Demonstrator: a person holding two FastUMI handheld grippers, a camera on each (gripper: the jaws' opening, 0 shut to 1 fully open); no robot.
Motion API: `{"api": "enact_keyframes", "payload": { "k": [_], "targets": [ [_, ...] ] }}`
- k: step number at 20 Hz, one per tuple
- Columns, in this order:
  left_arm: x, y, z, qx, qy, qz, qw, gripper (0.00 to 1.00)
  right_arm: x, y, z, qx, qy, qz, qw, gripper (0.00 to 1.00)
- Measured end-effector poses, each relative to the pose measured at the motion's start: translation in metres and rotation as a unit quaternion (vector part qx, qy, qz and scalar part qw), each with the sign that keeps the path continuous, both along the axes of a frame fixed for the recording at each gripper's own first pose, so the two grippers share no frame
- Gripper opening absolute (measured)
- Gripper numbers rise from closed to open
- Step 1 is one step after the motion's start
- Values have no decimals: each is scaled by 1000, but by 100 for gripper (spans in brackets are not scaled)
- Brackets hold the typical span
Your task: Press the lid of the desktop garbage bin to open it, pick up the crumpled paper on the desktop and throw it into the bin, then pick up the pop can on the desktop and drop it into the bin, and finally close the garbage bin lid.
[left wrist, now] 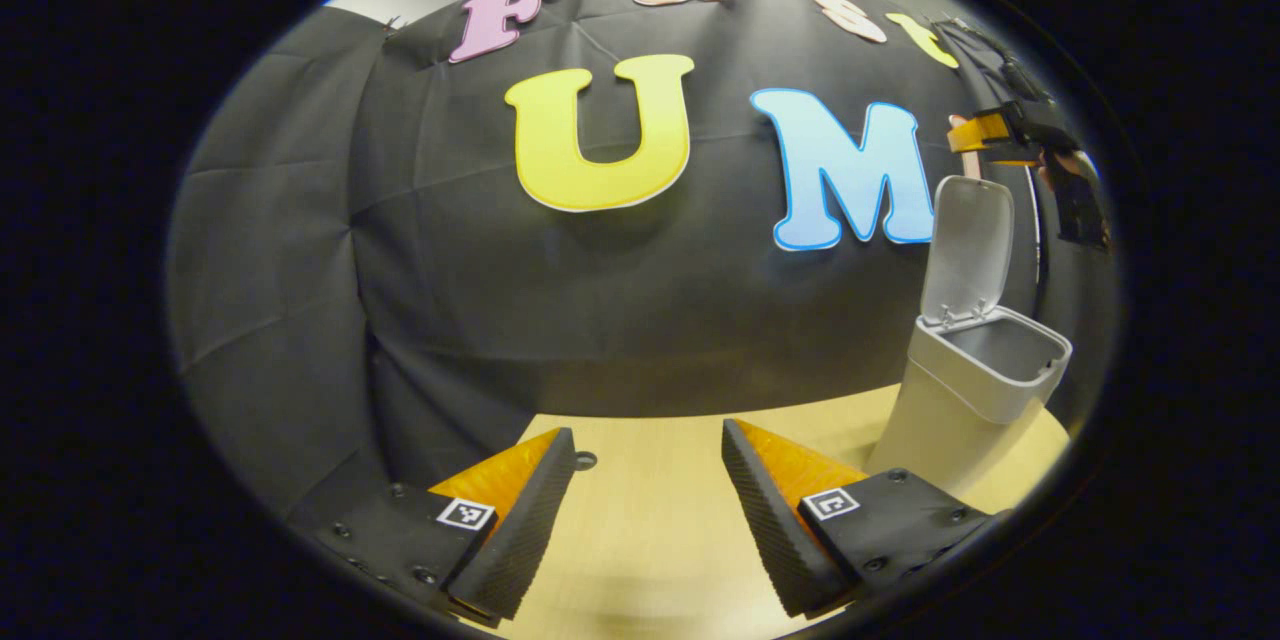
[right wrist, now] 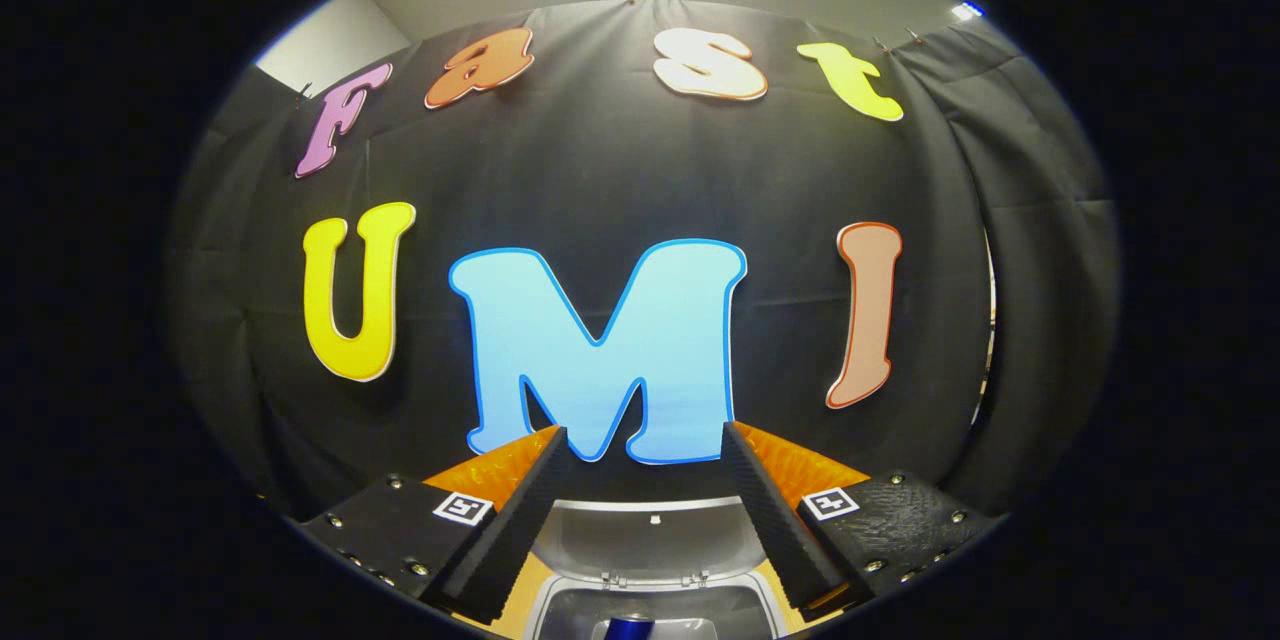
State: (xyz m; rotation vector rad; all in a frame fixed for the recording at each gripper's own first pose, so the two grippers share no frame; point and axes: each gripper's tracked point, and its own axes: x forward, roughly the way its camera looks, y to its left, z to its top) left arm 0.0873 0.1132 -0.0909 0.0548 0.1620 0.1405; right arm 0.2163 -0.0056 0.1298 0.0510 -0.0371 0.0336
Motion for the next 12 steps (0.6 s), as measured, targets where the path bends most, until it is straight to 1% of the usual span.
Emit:
{"api": "enact_keyframes", "payload": {
  "k": [1, 2, 5, 6, 8, 12],
  "targets": [
    [-1, 0, -1, -1, 1, 0, 1000, 96, 4, 0, -6, 1, 8, 0, 1000, 96],
    [-1, 1, -1, -1, 1, 2, 1000, 100, 7, 1, -11, -1, 16, 1, 1000, 96],
    [-1, 3, -2, 0, 3, 5, 1000, 100, 10, 4, -28, -14, 39, 6, 999, 97],
    [-1, 4, -3, 0, 3, 6, 1000, 100, 8, 5, -26, -12, 33, 7, 999, 97],
    [0, 4, -4, -1, 3, 7, 1000, 100, 8, 4, -27, -12, 36, 10, 999, 97],
    [3, -1, -3, -4, 2, 5, 1000, 100, -5, 3, -31, -14, 42, 18, 999, 98]
  ]
}}
